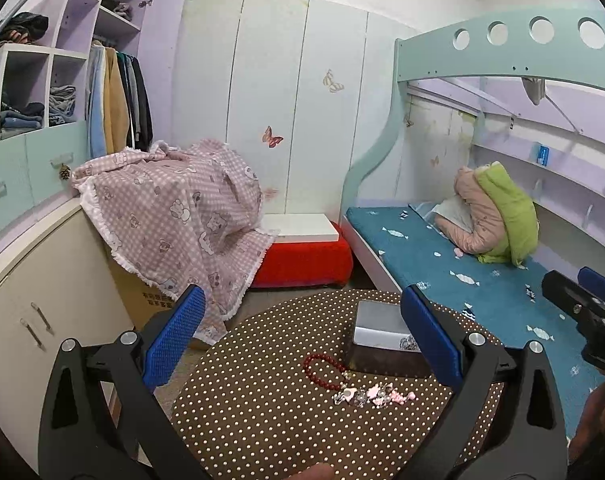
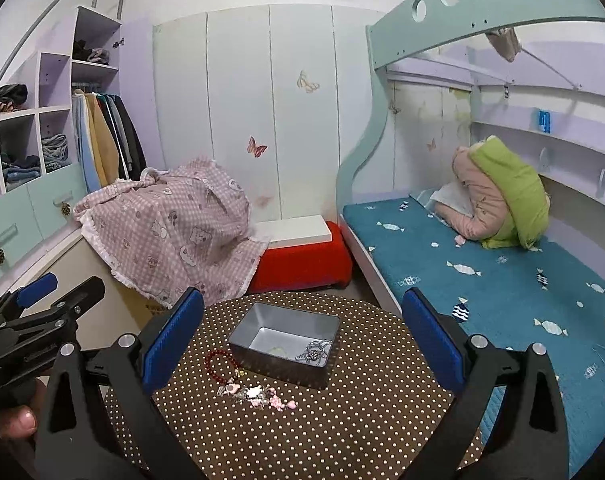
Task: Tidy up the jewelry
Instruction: 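Withdraw both open tools from the metal box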
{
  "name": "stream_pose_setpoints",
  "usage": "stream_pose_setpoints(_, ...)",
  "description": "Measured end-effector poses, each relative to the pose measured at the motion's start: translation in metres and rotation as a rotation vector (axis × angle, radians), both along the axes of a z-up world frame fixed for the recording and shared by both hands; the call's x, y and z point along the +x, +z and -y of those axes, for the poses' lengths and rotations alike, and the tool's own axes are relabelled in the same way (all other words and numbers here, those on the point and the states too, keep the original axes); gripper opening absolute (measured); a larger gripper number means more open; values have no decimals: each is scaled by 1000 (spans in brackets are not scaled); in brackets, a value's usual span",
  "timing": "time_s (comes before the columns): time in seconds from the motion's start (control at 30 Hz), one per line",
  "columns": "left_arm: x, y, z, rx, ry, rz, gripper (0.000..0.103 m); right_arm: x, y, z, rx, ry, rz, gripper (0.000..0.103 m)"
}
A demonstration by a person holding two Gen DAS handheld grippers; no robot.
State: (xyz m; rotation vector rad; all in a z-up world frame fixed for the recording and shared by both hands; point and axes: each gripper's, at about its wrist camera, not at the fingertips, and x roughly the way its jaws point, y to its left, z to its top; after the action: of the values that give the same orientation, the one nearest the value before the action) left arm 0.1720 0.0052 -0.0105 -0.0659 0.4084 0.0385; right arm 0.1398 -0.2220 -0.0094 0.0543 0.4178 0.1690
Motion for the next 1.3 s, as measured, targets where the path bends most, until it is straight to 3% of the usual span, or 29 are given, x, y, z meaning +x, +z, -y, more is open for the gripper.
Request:
stream_pose_setpoints(0.27,-15,-15,-6,-14,11,-13,98,-9,-13,5,3,-15,-26,96)
stream_pose_setpoints(0.77,4,-59,-7,-5,2,-116,98,7,-55,-4,-34,13,-142,96)
stream_pose_setpoints(1.2,42,-109,-16,-9,9,-239,98,48,-131,-11,-78,59,-359,95)
stream_pose_setpoints(1.3,50,-120,-12,2,-2,-271,98,62,-154,-13,-87,76,-420,87)
